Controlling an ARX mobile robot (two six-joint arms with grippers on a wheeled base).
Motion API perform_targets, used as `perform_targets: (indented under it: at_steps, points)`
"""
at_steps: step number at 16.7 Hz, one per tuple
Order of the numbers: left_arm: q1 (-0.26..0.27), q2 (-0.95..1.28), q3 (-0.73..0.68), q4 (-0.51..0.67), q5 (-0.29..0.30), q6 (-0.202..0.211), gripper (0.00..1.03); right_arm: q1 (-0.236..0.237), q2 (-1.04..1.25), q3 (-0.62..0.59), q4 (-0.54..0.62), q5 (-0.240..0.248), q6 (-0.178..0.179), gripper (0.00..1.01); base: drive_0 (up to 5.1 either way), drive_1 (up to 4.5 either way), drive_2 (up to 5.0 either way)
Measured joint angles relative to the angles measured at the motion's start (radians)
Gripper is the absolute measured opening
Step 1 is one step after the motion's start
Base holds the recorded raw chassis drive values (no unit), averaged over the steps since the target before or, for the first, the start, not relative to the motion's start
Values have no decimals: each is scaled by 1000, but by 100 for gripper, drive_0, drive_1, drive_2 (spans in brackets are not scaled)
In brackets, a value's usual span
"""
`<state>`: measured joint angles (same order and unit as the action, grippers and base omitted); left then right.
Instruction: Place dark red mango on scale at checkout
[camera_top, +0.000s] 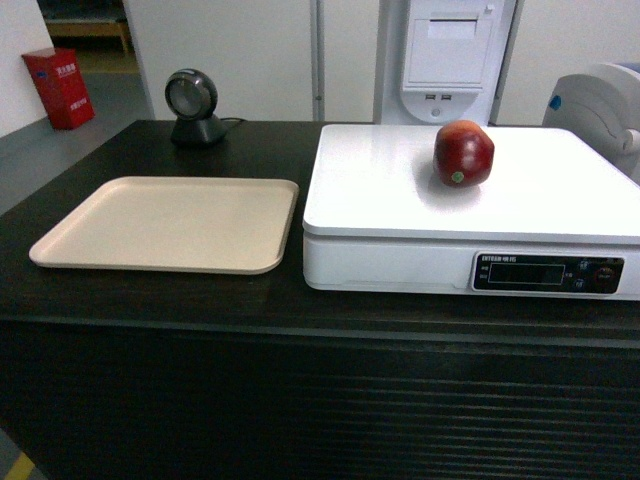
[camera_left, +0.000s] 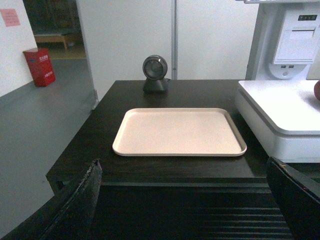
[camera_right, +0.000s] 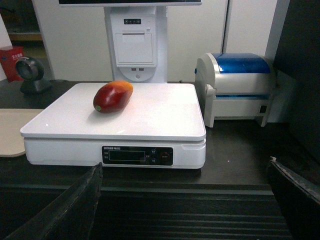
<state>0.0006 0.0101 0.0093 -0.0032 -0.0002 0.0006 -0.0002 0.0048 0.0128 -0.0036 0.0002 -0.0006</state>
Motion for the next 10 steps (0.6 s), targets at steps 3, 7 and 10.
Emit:
perform_targets:
  at_steps: [3, 7, 10]
  points:
    - [0, 0, 0, 0, 0, 0, 98, 0, 0, 0, 0, 0, 0, 98, 0, 0, 0]
    - [0, 0, 0, 3, 0, 0, 98, 0, 0, 0, 3, 0, 0, 98, 0, 0, 0]
    - [0, 0, 0, 2, 0, 0, 98, 0, 0, 0, 0, -1, 0, 98, 0, 0, 0]
